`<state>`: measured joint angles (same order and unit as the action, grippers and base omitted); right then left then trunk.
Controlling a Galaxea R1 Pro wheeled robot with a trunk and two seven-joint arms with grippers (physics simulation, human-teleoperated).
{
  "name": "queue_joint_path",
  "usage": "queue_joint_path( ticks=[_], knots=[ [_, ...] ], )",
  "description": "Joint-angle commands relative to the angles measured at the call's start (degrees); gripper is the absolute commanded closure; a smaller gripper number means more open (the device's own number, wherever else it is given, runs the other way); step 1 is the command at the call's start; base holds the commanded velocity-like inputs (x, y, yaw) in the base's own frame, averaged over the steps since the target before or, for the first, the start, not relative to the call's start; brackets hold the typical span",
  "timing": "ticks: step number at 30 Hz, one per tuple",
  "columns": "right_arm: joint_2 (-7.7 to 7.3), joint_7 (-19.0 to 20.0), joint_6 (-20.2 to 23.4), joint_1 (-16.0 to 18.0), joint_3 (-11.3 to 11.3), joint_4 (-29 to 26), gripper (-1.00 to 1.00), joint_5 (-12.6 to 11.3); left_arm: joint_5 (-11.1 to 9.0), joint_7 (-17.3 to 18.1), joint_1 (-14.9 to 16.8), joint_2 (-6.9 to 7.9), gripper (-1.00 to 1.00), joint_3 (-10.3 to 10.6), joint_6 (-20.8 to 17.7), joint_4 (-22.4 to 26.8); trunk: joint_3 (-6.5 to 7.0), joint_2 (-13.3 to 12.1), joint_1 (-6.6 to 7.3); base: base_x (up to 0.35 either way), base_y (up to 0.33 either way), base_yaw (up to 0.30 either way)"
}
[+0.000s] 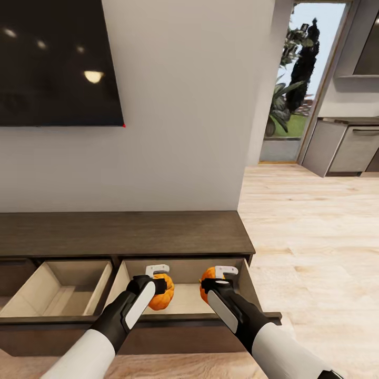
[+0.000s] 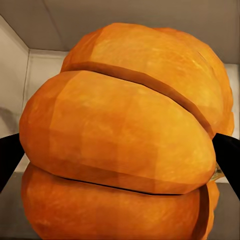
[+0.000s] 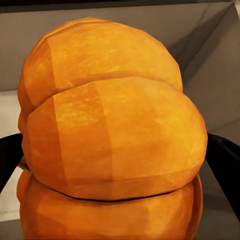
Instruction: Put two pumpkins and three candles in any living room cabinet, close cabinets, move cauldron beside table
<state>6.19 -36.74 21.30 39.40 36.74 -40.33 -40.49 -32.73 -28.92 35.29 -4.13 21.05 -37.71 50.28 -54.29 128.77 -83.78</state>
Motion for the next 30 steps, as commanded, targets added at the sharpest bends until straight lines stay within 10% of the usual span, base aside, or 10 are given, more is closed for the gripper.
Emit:
queue_joint_path(
  ticks=[1,30],
  knots=[
    [-0.04,-0.53,0.23,0.06,0.24,-0.07,1.0,-0.29,-0.55,-0.61,0.04,0.03,1.0,0.11,-0.08,0.06,-0.06,0.03,0.01,0.051,0.0,0.0],
    [-0.04,-0.53,0.23,0.06,0.27,-0.01,1.0,-0.29,-0.5,-0.6,0.04,0.0,1.0,0.3,-0.08,0.07,-0.24,0.43,-0.21,0.059,0.0,0.0]
  ],
)
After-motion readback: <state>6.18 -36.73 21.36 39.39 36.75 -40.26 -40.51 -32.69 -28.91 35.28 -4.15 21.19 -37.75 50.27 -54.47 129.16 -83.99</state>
